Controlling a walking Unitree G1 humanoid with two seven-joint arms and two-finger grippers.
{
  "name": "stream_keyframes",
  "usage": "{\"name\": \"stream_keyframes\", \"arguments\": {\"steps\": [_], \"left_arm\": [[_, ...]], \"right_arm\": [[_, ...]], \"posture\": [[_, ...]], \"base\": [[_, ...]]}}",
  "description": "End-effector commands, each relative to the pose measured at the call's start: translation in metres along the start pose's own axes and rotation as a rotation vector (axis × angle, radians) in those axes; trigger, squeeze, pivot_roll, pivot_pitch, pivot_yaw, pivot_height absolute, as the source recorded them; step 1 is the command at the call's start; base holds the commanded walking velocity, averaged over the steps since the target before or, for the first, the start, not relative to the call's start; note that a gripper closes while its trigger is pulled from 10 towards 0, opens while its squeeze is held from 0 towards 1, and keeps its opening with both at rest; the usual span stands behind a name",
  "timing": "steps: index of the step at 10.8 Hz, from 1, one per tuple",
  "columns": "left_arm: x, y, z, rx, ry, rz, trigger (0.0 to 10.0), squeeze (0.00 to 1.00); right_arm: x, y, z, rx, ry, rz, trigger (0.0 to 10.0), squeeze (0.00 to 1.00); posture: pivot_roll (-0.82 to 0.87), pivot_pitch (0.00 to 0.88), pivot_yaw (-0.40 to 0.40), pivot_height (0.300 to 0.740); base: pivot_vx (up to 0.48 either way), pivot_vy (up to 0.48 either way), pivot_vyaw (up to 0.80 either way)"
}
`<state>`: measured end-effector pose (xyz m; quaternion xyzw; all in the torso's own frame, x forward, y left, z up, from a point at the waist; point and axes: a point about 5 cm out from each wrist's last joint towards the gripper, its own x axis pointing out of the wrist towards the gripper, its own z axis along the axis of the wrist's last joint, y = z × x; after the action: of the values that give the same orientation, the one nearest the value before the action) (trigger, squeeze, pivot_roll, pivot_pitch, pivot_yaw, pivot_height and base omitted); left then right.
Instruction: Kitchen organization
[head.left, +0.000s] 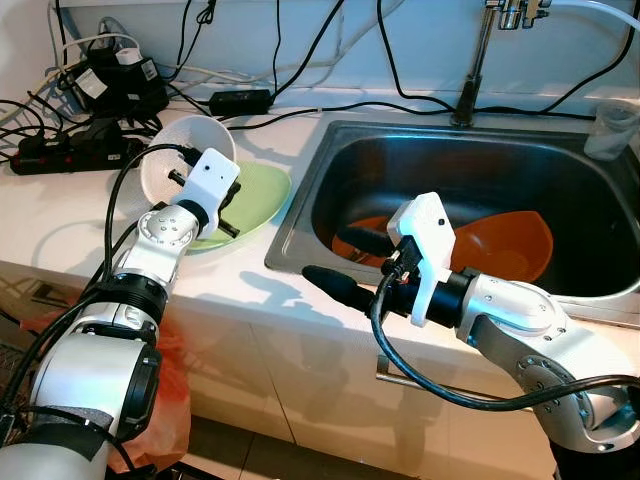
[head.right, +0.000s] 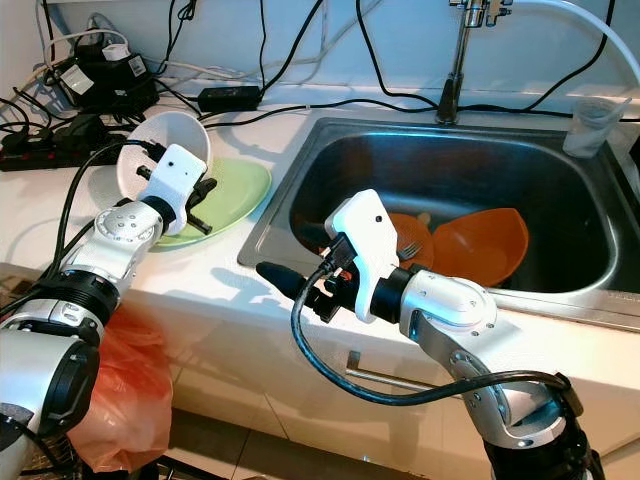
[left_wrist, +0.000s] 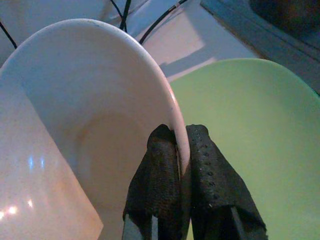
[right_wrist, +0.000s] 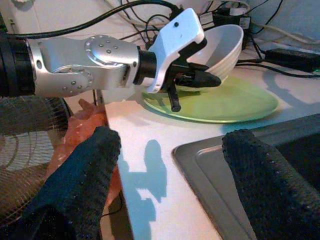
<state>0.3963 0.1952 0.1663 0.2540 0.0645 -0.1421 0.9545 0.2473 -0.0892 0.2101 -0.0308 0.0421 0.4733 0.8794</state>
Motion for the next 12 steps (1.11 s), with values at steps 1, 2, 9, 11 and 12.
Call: {"name": "stream_keyframes", "arguments": {"steps": [1, 2, 9, 11, 12], "left_arm": [[0.000, -0.003, -0.004, -0.018, 0.018, -0.017, 0.0, 0.00], [0.000, -0.003, -0.004, -0.018, 0.018, -0.017, 0.0, 0.00], [0.008, -0.031, 0.055, 0.038, -0.336, -0.079, 0.0, 0.00], [0.007, -0.044, 0.073, 0.025, -0.458, -0.084, 0.0, 0.00], [0.008, -0.052, 0.081, 0.025, -0.495, -0.110, 0.0, 0.00]], "right_arm": [[0.001, 0.002, 0.004, -0.011, -0.020, 0.014, 10.0, 0.00], [0.001, 0.001, 0.004, -0.011, -0.020, 0.013, 10.0, 0.00], [0.000, -0.003, 0.003, -0.025, -0.035, -0.038, 10.0, 0.00], [-0.003, -0.017, 0.002, -0.042, -0.022, -0.159, 10.0, 0.00], [-0.007, -0.025, 0.000, -0.063, 0.005, -0.219, 10.0, 0.00]], "posture": [[-0.12, 0.000, 0.112, 0.740], [-0.12, 0.000, 0.112, 0.740], [-0.14, 0.000, 0.130, 0.740], [-0.15, 0.000, 0.142, 0.740], [-0.16, 0.000, 0.147, 0.740]], "base": [[0.000, 0.000, 0.00], [0.000, 0.000, 0.00], [0.000, 0.000, 0.00], [0.000, 0.000, 0.00], [0.000, 0.000, 0.00]]}}
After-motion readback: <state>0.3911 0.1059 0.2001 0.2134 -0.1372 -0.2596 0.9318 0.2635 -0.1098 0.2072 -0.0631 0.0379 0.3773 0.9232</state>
